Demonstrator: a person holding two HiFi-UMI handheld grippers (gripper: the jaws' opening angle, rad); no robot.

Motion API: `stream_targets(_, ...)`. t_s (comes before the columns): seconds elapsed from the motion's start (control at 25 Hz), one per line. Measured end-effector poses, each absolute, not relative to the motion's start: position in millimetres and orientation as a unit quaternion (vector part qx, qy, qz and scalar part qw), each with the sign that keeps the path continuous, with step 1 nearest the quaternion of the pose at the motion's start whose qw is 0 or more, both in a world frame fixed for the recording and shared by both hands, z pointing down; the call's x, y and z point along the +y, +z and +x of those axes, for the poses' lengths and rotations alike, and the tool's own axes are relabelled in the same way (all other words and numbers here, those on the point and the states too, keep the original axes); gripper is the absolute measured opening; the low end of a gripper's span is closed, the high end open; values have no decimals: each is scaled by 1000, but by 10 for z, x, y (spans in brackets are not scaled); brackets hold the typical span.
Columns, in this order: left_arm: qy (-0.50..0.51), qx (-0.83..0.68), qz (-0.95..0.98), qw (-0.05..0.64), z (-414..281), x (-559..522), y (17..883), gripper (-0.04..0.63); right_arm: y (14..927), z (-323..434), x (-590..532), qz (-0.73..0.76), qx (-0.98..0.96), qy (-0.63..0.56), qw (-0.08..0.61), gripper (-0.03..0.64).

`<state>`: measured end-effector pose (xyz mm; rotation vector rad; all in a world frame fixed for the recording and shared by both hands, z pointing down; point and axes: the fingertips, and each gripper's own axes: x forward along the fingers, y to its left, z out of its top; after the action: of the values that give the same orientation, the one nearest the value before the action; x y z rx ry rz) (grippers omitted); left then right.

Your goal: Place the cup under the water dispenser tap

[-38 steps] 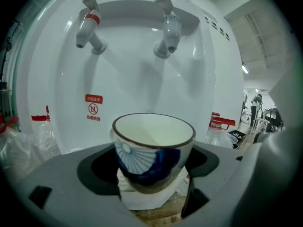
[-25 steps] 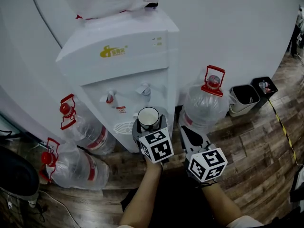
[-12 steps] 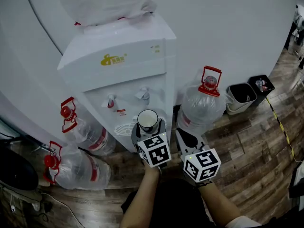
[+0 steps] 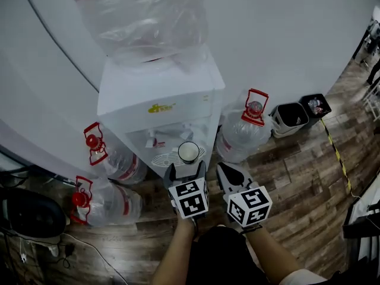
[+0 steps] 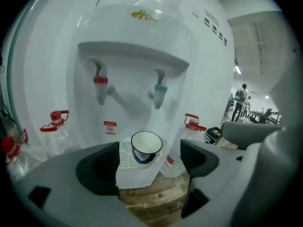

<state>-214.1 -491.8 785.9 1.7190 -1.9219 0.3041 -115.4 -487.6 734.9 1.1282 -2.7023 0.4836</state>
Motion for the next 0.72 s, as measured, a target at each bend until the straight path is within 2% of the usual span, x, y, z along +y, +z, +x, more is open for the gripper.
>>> stream_targets(0.4,121,-667,688,258,-1933,-3732,5706,429,5270,-1051,-3872,401,-898,160,83,21)
stream_targets(0.72,121,-645,714,243,-1886,-2305,4234,333,3852,-877,-2612,425,-889,153,72,21)
